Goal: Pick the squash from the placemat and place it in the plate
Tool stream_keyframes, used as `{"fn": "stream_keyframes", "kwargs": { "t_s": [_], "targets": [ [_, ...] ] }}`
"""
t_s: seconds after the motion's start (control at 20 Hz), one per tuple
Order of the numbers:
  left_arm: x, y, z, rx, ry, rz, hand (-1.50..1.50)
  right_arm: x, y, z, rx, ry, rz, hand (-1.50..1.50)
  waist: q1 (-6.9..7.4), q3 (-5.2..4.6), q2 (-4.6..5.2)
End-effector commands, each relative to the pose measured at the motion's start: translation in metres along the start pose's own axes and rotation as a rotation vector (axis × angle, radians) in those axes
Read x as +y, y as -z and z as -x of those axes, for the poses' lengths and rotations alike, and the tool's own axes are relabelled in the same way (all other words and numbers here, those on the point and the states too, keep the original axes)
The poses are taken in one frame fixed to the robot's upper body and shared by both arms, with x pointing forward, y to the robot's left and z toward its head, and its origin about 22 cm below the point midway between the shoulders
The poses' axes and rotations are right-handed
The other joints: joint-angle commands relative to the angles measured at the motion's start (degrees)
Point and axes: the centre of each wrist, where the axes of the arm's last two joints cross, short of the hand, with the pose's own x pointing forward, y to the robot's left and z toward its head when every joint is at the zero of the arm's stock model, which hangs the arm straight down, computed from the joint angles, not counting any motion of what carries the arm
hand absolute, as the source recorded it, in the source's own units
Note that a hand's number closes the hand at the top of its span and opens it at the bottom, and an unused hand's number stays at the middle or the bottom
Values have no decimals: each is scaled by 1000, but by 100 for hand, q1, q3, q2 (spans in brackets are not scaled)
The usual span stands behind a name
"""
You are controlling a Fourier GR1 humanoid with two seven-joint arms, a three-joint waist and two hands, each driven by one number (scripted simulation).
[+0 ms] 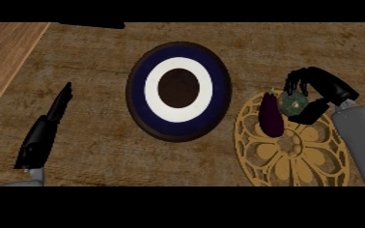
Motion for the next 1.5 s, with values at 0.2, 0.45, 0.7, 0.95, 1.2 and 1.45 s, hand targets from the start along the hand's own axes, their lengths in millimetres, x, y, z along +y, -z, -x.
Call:
{"fn": "stream_keyframes", "kwargs": {
  "t_s": [0.2, 0.45, 0.7, 0.95, 1.2, 1.45],
  "targets": [
    [0, 6, 4, 23, 10, -14, 0, -15, 30, 7, -90, -71, 276, 150, -162, 1, -18],
    [8, 4, 7, 45, 9, -40, 0, -36, 35, 8, -217, -50, 476, 150, -279, -5, -69],
    [4, -3, 4, 52, 7, -44, 0, -77, 41, -15, -483, 39, 575, 150, -395, -16, -147],
    [18, -12, 7, 77, 1, -65, 0, -72, 51, -26, -669, 142, 450, 150, -506, -26, -188],
    [-5, -17, 11, 91, 11, -87, 0, -54, 76, -89, -757, 161, 382, 150, -633, -34, -231],
    [16, -19, 27, 89, 12, -92, 0, -56, 72, -130, -778, 210, 344, 150, -670, -36, -237]
  ]
}}
